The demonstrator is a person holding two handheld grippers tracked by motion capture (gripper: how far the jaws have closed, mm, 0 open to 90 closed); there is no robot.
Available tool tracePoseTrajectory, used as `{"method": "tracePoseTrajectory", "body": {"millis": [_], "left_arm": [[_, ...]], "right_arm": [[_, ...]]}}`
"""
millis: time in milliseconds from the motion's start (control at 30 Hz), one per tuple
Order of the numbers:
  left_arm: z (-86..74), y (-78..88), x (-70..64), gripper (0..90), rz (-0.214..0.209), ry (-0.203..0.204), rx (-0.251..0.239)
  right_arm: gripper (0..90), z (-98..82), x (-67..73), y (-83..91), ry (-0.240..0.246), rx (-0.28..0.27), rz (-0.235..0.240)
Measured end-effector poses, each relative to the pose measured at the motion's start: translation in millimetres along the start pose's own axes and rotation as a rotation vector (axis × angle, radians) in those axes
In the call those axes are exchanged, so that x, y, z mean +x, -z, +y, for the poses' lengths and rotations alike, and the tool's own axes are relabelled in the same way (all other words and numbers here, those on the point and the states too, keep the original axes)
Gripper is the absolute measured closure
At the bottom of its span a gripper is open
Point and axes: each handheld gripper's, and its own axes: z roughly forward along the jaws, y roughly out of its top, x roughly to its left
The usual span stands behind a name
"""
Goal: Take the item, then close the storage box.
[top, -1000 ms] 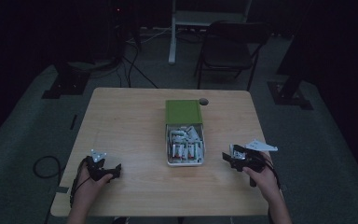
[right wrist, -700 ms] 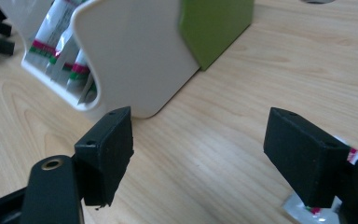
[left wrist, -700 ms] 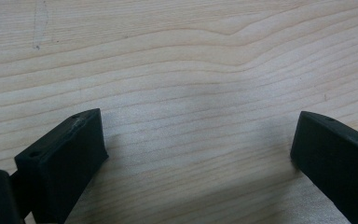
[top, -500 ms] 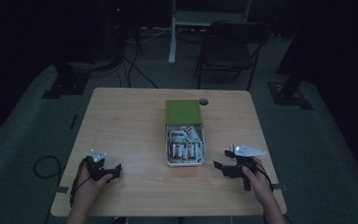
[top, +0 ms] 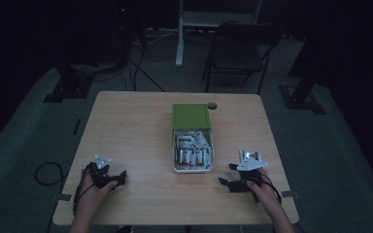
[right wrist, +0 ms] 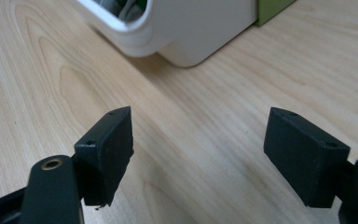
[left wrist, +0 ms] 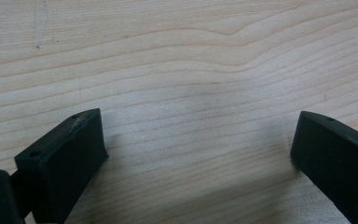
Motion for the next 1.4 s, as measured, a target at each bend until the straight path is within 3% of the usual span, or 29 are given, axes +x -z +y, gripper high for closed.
{"method": "tracePoseTrajectory", "body": {"millis": [233, 500, 833, 900, 1067, 1400], "left_arm": [[0.0, -0.1, 0.0, 3.3, 0.000, 0.000, -0.001], [0.1, 0.1, 0.0, 3.3, 0.000, 0.000, 0.002], [-0.1, 0.1, -0.4, 3.5, -0.006, -0.005, -0.001], [-0.1, 0.5, -0.9, 3.5, -0.015, -0.017, 0.002], [0.0, 0.4, -8.8, 4.2, -0.081, -0.090, -0.004], [6.9, 2.5, -28.4, 4.3, -0.139, -0.199, -0.012]], "right_arm": [[23.5, -5.5, 2.0, -3.9, 0.017, 0.044, 0.025], [19.0, -4.5, 6.7, -8.5, 0.089, 0.106, 0.013], [12.1, -4.1, 10.0, -10.4, 0.081, 0.119, 0.000], [12.1, -4.1, 10.0, -10.4, 0.081, 0.119, 0.000], [14.2, -4.1, 9.3, -10.1, 0.078, 0.116, -0.002], [14.7, -3.0, 6.0, -5.2, 0.059, 0.074, -0.015]]}}
